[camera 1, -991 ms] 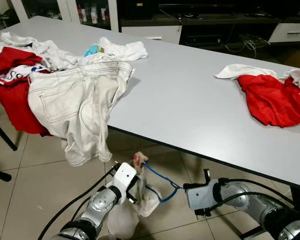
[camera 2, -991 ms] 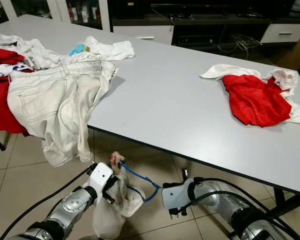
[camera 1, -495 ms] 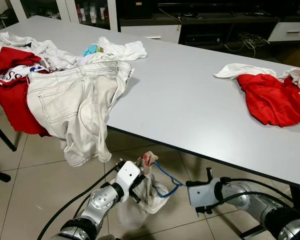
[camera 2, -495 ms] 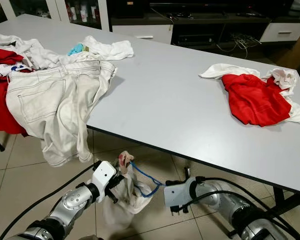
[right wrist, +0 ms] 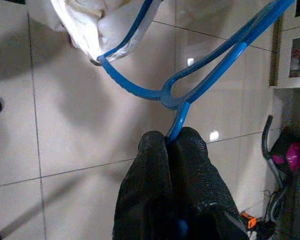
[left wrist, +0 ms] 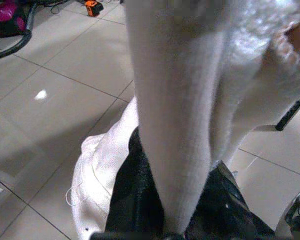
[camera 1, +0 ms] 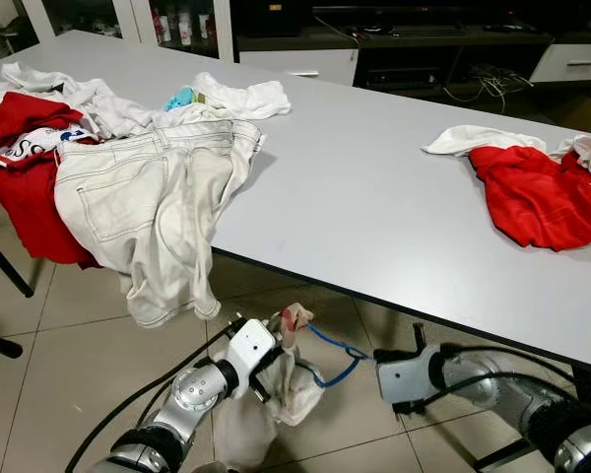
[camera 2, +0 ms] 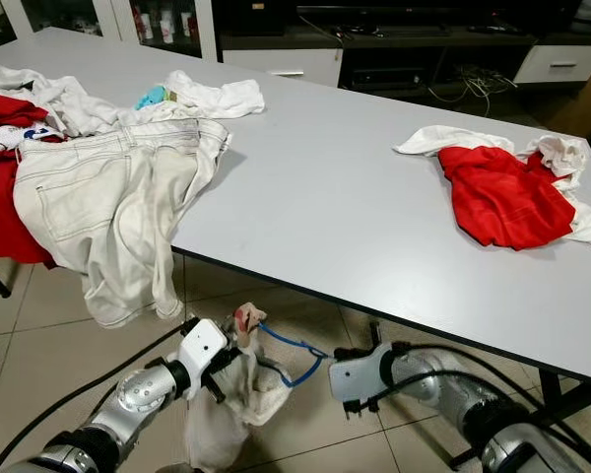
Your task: Hang hanger
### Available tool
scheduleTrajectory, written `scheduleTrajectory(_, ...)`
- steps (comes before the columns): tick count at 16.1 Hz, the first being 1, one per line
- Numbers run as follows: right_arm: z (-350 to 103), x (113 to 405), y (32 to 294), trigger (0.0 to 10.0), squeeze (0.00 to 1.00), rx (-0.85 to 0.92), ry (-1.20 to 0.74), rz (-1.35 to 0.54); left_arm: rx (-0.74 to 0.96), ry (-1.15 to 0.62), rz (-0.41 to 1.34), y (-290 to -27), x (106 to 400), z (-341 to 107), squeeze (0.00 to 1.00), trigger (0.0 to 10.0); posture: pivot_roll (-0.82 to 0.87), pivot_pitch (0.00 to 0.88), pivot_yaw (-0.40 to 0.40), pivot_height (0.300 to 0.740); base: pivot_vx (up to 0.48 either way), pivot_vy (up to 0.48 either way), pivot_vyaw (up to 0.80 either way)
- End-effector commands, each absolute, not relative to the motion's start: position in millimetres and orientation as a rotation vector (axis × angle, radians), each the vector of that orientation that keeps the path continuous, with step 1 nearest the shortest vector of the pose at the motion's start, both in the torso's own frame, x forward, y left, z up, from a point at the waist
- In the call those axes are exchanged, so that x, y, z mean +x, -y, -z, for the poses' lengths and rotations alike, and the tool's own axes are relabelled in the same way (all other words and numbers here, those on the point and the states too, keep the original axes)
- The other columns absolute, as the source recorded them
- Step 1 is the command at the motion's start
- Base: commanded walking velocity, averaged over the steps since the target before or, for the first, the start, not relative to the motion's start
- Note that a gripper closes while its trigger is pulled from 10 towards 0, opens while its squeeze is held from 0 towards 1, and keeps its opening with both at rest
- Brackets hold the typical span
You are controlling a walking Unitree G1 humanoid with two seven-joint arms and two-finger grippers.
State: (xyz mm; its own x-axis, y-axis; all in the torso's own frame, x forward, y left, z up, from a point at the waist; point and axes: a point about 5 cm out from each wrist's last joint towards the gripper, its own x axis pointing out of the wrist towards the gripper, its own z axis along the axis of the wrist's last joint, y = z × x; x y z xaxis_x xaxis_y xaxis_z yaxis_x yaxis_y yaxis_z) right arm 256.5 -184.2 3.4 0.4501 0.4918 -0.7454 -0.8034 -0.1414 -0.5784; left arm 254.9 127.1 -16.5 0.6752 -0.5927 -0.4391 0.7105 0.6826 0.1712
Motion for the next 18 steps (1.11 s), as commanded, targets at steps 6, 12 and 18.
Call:
scheduleTrajectory(6, -1.2, 244.9, 238.5, 10.0, 0.0, -1.355, -0.525, -1.129, 0.397, -0.438, 0.636, -162.2, 249.2, 23.5, 0.0, 10.0, -0.04, 0.0, -0.015, 0.74, 0.0, 0.0, 0.0)
scheduleTrajectory(12, 0.3, 241.7, 235.9, 10.0, 0.0, -1.33, -0.521, -1.144, 0.4, -0.442, 0.628, -163.1, 248.7, 24.2, 0.0, 10.0, -0.04, 0.0, -0.013, 0.74, 0.0, 0.0, 0.0)
scheduleTrajectory(18, -8.7, 241.3, 182.2, 10.0, 0.0, -1.127, -0.339, -1.241, 0.35, -0.401, 0.611, -151.6, 257.1, 18.1, 0.0, 10.0, -0.04, 0.0, -0.012, 0.74, 0.0, 0.0, 0.0)
